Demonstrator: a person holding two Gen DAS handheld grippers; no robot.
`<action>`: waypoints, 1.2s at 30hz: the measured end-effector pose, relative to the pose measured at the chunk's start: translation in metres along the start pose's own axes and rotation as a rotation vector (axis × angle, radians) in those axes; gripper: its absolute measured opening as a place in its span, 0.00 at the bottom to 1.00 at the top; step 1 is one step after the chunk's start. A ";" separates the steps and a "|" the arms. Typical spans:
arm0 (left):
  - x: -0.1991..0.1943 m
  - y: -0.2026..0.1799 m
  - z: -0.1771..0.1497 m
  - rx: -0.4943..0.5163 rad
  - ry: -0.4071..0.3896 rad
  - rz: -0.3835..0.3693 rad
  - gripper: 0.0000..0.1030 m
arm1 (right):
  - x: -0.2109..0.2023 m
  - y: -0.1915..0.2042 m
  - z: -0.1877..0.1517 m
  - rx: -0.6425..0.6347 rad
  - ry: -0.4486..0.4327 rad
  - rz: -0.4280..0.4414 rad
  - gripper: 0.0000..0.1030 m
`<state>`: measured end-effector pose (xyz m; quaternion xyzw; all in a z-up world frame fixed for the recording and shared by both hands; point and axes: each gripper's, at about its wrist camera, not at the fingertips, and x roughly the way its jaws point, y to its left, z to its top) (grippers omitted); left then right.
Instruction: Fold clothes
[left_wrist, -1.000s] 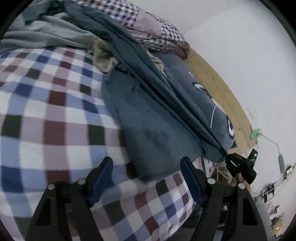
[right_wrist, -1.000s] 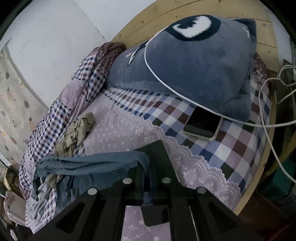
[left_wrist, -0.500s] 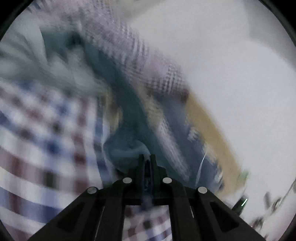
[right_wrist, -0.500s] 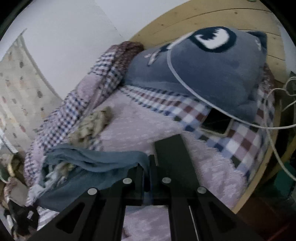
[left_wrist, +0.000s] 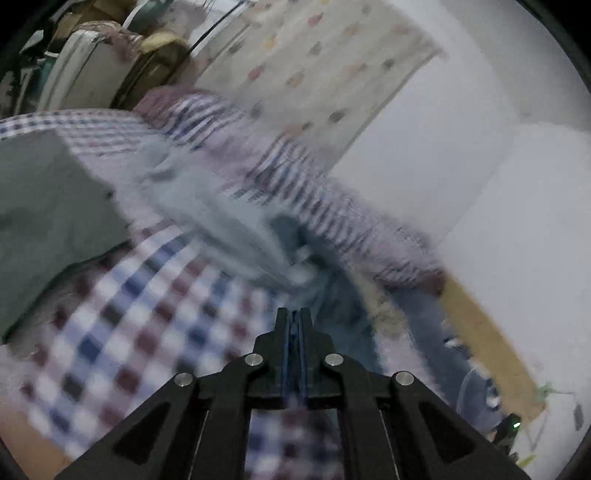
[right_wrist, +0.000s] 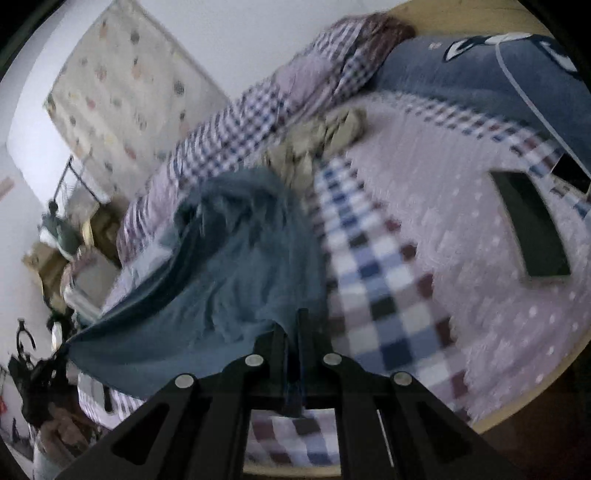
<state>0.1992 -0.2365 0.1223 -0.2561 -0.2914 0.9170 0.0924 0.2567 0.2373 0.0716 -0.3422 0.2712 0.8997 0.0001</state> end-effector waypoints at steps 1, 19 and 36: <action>-0.001 0.003 0.000 0.017 0.000 0.047 0.03 | 0.001 0.002 -0.001 -0.008 0.004 -0.005 0.02; 0.019 0.017 0.010 -0.004 0.017 0.048 0.71 | -0.015 -0.008 0.012 0.003 0.043 -0.191 0.53; 0.203 -0.058 0.014 0.092 0.233 -0.108 0.80 | 0.027 0.083 0.097 -0.388 0.102 -0.218 0.52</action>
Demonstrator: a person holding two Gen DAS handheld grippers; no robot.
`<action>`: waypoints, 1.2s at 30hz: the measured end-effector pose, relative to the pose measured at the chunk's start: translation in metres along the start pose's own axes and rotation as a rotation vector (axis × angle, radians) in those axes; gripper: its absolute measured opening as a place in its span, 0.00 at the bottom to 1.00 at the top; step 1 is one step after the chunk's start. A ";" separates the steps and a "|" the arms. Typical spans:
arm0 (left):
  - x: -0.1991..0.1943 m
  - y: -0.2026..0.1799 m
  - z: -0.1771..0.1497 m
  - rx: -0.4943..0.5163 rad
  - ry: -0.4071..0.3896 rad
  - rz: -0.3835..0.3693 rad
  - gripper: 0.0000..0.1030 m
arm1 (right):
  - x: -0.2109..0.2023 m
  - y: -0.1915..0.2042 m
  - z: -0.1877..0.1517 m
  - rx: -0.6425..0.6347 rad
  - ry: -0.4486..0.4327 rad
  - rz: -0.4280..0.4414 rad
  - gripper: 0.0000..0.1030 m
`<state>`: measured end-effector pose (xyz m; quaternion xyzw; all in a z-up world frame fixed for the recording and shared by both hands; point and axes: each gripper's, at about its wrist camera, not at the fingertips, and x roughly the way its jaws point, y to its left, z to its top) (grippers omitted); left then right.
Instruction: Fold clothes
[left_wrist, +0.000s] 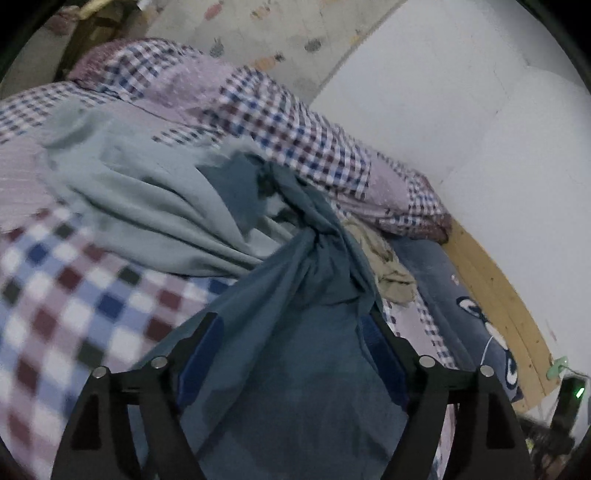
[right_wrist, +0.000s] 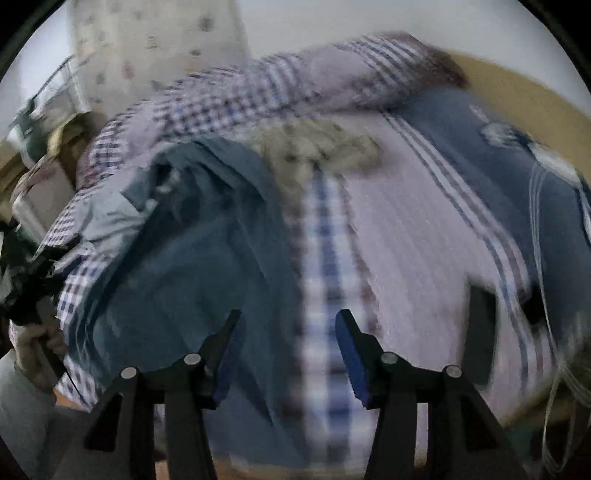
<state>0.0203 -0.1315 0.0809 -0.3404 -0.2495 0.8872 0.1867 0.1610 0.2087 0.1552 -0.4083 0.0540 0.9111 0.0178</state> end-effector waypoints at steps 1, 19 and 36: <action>0.014 -0.001 0.001 0.014 0.015 0.001 0.80 | 0.012 0.009 0.015 -0.028 -0.019 0.021 0.52; 0.067 0.021 0.004 0.023 0.026 0.071 0.80 | 0.288 0.114 0.217 -0.356 0.032 0.015 0.46; 0.081 0.031 -0.003 -0.006 0.045 0.127 0.79 | 0.229 -0.043 0.246 0.076 -0.223 -0.082 0.01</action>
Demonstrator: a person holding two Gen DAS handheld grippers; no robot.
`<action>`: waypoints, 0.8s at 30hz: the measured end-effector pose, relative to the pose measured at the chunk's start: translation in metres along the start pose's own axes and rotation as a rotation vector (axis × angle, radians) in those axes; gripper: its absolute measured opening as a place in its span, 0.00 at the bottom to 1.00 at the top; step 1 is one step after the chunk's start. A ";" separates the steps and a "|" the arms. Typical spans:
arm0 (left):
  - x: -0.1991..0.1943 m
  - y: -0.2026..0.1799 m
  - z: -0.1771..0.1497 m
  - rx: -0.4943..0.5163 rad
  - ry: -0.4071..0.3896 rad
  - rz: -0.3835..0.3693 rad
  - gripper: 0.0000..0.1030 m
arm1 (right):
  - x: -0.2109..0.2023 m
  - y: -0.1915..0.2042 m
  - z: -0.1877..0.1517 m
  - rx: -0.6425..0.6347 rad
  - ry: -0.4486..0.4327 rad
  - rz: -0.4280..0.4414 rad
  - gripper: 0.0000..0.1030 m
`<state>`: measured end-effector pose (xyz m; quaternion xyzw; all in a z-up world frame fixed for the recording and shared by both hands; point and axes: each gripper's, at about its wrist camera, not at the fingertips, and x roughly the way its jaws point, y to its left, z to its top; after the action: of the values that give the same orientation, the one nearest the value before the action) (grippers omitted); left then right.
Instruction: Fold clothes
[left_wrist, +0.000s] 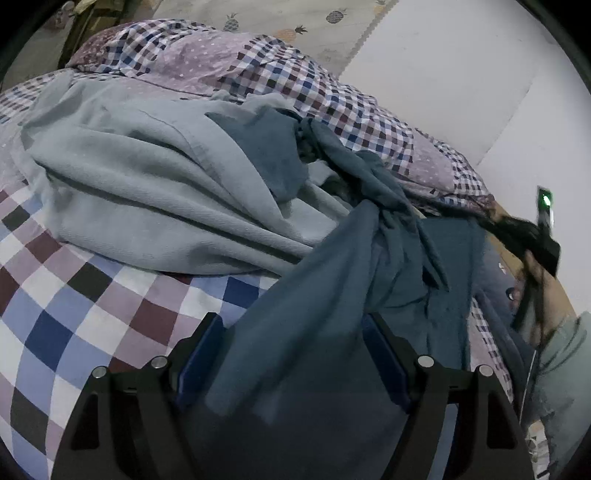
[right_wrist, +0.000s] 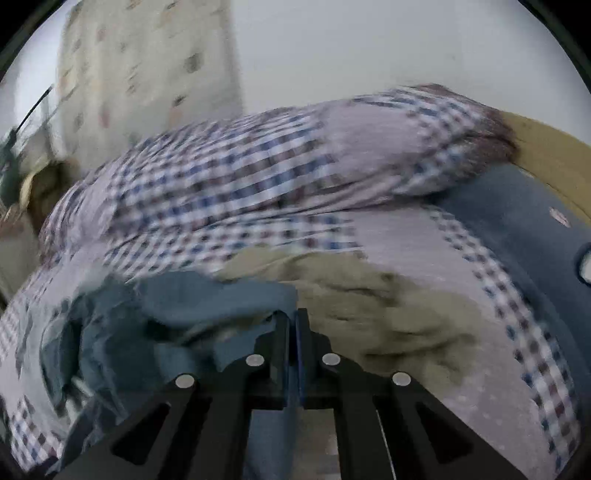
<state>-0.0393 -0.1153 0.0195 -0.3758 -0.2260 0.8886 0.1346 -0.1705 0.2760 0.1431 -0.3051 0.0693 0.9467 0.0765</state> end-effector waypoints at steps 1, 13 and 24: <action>0.000 -0.001 -0.001 0.005 -0.001 0.005 0.79 | -0.003 -0.016 -0.001 0.027 0.000 -0.019 0.01; 0.005 0.001 -0.003 0.021 0.005 0.029 0.79 | -0.069 -0.226 -0.040 0.458 -0.101 -0.333 0.01; 0.010 0.001 -0.001 0.035 0.015 0.050 0.79 | -0.055 -0.254 -0.089 0.497 0.020 -0.409 0.03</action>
<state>-0.0456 -0.1113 0.0121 -0.3854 -0.2001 0.8927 0.1205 -0.0281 0.5035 0.0827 -0.2938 0.2363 0.8628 0.3368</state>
